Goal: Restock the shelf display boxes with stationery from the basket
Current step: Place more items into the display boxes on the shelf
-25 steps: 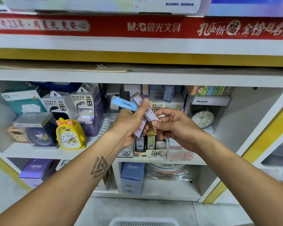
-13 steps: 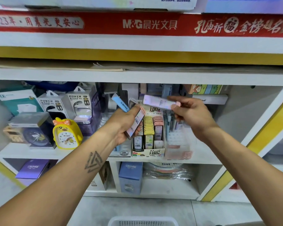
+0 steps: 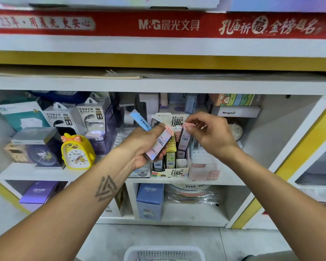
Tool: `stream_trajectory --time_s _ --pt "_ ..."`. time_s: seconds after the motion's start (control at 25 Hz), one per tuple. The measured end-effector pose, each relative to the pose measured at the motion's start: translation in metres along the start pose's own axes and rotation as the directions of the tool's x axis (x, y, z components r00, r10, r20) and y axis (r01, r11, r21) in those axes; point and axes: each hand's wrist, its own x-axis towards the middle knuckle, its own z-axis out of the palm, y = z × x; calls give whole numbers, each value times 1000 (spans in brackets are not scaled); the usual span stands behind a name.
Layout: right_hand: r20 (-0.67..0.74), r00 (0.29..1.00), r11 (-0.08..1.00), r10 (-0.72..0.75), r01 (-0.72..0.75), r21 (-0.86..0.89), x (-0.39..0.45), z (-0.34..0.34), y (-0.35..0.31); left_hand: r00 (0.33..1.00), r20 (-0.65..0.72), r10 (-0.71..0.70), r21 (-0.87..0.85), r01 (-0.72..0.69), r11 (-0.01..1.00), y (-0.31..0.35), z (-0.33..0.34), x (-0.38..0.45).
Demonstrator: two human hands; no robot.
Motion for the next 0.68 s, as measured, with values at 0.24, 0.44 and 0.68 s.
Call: stream_trajectory --time_s 0.24,0.44,0.68 --pt "184 975 922 -121 179 -343 -2 14 3 998 59 -4 67 0 998 -3 4 -2" --pt "195 949 890 250 -304 339 3 16 -15 994 110 6 70 -13 997 -2 4 -4" --pt "219 894 725 390 -445 526 7 7 -23 999 -44 23 45 -21 999 0 -2 -4"
